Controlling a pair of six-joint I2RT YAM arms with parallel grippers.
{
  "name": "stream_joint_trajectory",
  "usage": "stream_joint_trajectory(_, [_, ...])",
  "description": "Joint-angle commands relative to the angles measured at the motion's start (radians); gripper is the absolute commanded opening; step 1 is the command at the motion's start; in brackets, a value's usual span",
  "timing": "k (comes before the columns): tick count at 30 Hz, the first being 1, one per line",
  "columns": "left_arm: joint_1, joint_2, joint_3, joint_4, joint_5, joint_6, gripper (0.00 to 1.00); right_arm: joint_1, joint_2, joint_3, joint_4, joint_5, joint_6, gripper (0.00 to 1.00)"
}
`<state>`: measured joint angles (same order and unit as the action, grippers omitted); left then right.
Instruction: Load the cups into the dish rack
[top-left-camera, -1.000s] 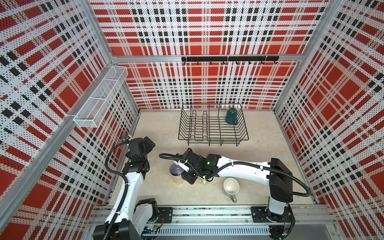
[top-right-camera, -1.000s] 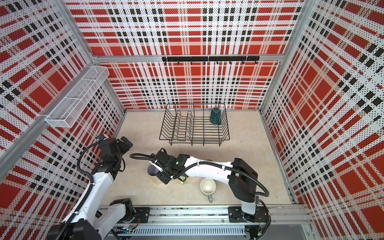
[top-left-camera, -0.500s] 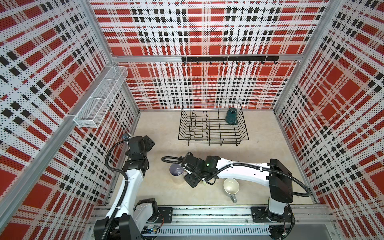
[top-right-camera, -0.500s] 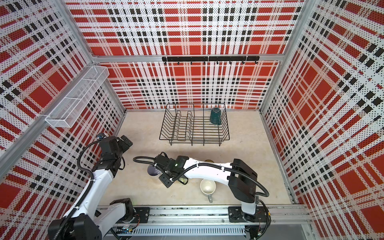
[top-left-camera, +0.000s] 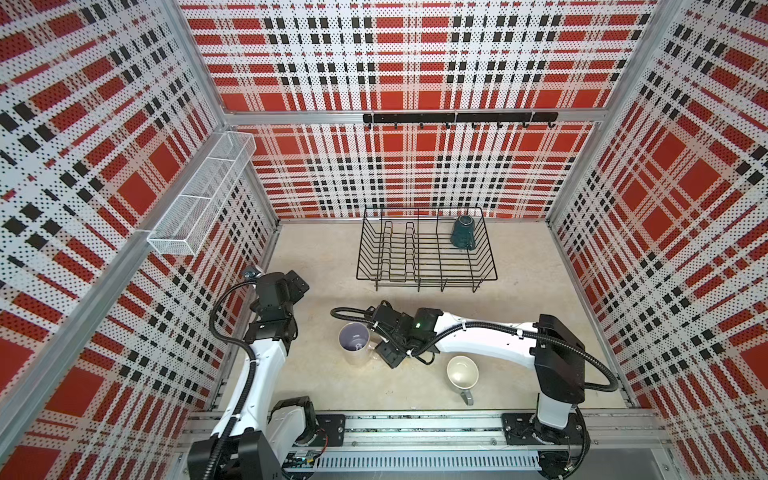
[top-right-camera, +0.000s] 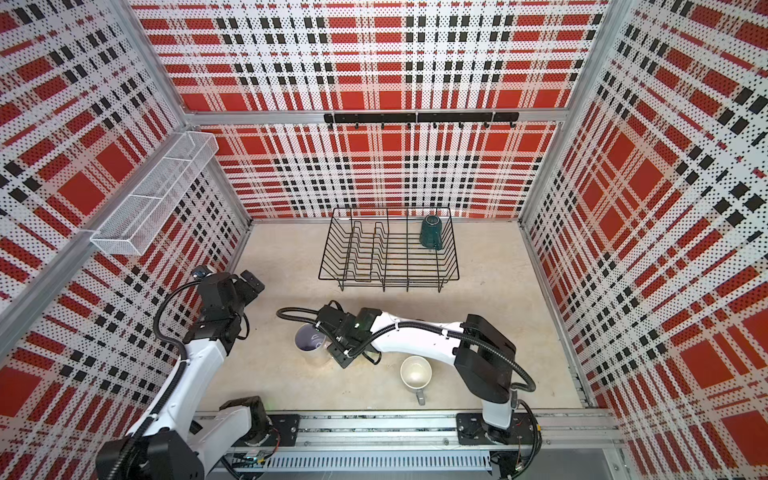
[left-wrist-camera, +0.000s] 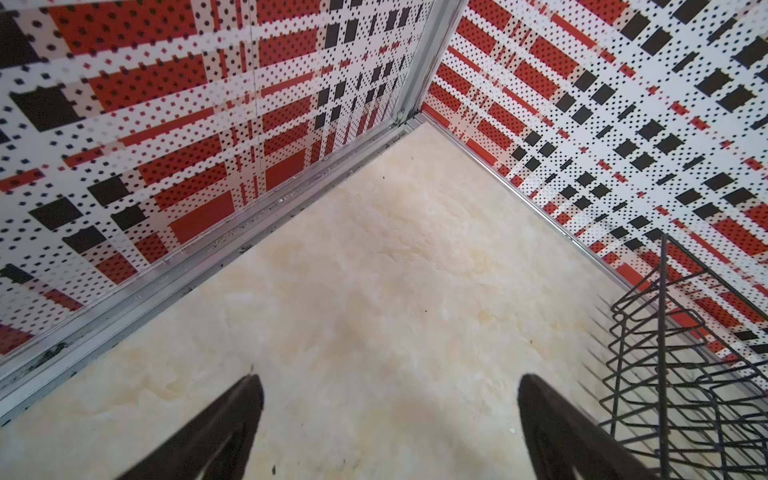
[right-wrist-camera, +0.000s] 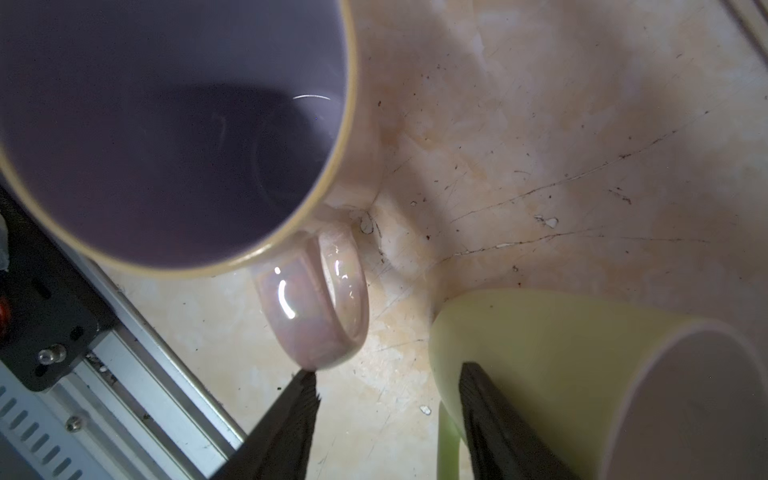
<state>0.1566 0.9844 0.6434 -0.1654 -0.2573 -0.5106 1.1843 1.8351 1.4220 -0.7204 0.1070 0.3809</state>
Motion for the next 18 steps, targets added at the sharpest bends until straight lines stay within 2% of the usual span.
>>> stream_joint_trajectory(1, [0.012,-0.019,0.009,0.015,0.009,0.013,0.98,0.008,-0.009,0.0,0.057,-0.027,-0.022,0.58])
stream_joint_trajectory(12, [0.017,-0.019,0.004,0.016,0.013,0.015,0.98,0.014,0.025,0.009,0.097,-0.081,-0.089,0.57])
stream_joint_trajectory(18, [0.026,-0.027,0.002,0.014,0.016,0.018,0.98,0.017,0.08,0.041,0.125,-0.142,-0.132,0.52])
